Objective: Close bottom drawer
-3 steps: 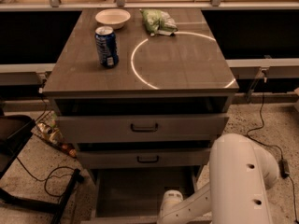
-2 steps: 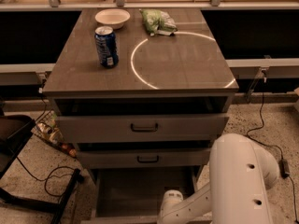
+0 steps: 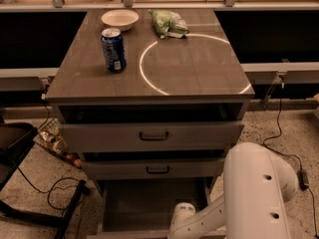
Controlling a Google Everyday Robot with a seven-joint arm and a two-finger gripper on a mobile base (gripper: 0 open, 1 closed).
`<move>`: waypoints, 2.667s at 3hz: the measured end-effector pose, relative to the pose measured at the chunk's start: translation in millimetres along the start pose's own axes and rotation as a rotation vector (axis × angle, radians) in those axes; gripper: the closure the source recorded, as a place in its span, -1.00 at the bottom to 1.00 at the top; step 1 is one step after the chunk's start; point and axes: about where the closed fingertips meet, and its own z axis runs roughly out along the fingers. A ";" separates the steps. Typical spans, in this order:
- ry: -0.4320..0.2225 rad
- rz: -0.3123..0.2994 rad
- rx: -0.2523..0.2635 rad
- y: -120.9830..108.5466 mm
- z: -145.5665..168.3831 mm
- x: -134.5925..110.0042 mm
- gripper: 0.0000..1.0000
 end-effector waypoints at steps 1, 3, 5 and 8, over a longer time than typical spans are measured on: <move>0.000 0.000 0.000 0.0 0.0 0.0 1.00; 0.000 0.000 0.000 0.0 0.0 0.0 1.00; 0.000 0.000 0.000 0.1 0.0 0.1 1.00; 0.000 0.000 -0.001 0.3 0.1 0.1 -0.47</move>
Offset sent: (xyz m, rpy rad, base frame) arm -0.0020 -0.0192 0.0077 -0.0341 0.0674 0.0798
